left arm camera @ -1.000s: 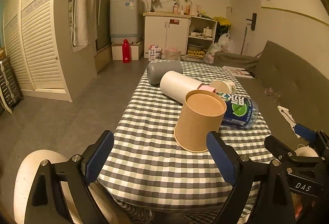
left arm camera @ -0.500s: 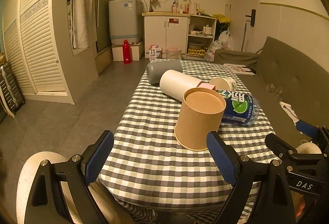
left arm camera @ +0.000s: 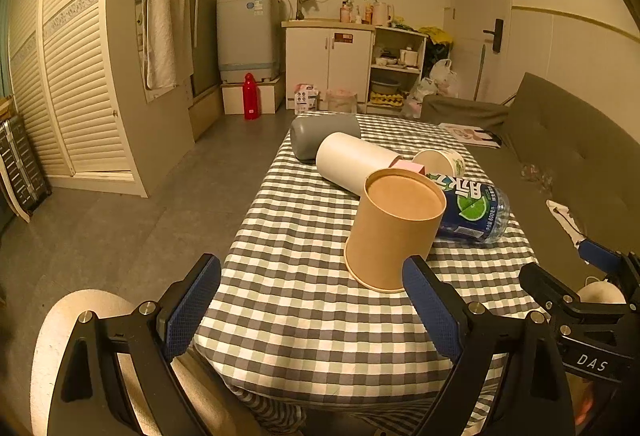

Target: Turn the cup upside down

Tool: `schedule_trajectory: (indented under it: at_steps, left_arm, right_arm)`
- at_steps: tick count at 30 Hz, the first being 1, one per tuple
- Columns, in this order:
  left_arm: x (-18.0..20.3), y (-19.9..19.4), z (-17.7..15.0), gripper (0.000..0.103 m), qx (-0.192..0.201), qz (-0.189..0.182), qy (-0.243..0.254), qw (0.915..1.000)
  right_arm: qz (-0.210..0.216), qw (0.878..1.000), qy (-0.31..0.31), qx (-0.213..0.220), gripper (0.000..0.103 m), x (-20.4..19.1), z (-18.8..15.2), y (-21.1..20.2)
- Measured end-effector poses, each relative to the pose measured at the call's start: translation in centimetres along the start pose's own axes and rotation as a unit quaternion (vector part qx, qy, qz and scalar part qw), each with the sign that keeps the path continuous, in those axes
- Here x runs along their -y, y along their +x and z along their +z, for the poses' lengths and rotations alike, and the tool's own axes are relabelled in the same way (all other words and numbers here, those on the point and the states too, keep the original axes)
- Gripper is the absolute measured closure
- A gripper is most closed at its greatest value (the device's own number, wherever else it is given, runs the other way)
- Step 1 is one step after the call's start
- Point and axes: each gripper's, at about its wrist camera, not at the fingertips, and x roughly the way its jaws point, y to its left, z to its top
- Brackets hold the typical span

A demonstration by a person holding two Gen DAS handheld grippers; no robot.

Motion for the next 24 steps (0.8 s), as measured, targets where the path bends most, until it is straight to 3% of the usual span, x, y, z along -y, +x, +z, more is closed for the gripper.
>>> schedule_trajectory:
  at_steps: [24]
  left_arm:
    - [-0.02, 0.02, -0.10, 0.008, -0.001, 0.000, -0.001, 1.0000]
  right_arm:
    - [-0.001, 1.000, 0.001, -0.006, 0.000, 0.01, -0.14, 0.23]
